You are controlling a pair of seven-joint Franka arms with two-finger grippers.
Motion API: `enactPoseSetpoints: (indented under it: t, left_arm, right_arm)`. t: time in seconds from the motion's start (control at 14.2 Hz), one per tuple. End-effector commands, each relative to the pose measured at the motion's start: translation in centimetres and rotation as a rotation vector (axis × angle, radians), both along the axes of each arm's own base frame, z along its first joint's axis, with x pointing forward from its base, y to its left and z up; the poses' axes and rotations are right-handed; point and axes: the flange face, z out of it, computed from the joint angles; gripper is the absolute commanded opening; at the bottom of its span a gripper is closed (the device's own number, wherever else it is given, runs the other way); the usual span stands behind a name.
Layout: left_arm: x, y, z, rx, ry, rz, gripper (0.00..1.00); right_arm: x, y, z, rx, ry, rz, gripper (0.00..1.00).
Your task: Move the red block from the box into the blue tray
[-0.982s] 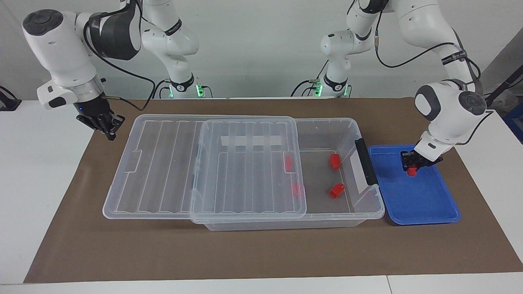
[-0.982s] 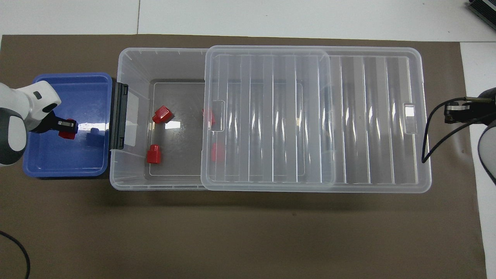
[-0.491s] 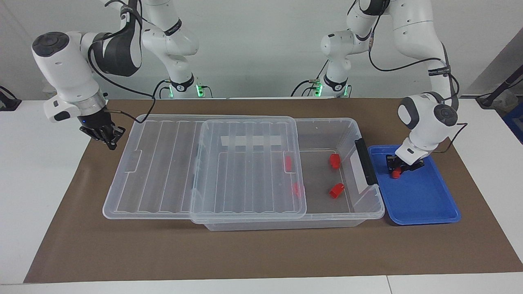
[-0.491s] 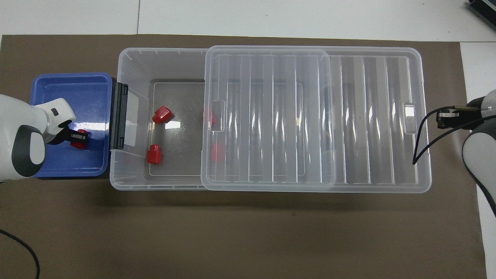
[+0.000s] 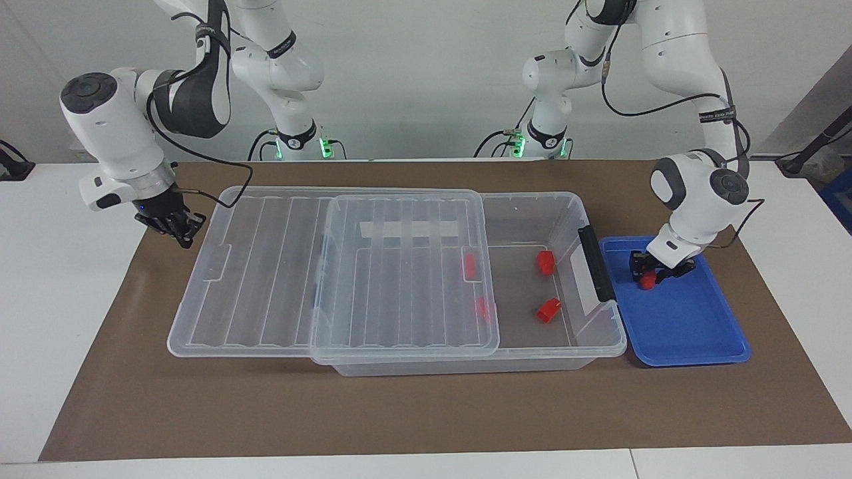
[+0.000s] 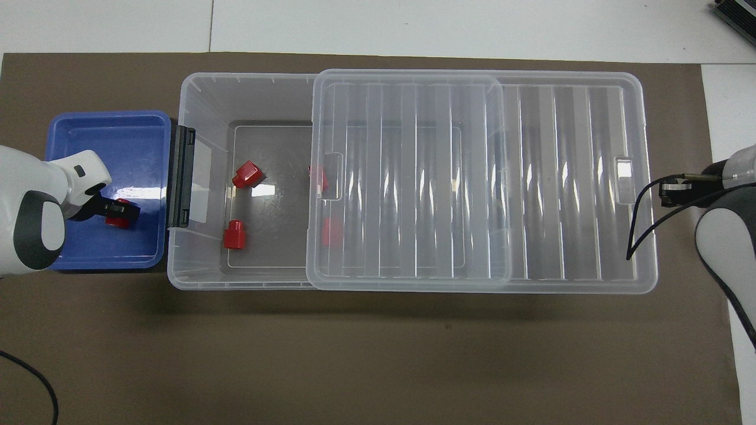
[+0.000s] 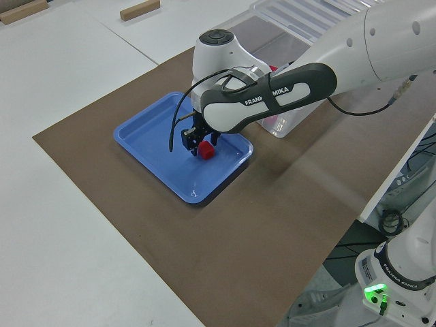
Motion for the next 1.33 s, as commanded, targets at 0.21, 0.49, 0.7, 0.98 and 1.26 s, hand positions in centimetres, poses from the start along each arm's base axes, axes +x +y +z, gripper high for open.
enactPoseSetpoints:
  t: [0.21,0.49,0.7,0.98,1.26]
  left_arm:
    - [3.8,-0.7,13.8,-0.155,0.05,0.174,1.0]
    - [1.1,-2.8,21.6,-0.149,0.032,0.241,1.0]
    - [-0.1,-2.5,22.2,-0.148,0.022,0.249,1.0]
    - [-2.5,-2.5,27.8,-0.11,-0.033,0.234,1.0]
    - [-6.1,-1.6,34.6,-0.042,-0.075,0.236,1.0]
  right_arm:
    - [-0.4,2.1,0.0,0.051,-0.021,0.036,0.0]
    - [-0.1,5.1,0.1,0.053,-0.025,0.08,0.0]
    - [-0.1,6.8,0.1,0.053,-0.022,0.109,0.0]
    - [-0.3,12.0,0.1,0.055,-0.013,0.176,0.0]
    - [-0.8,16.6,0.3,0.057,-0.011,0.253,0.0]
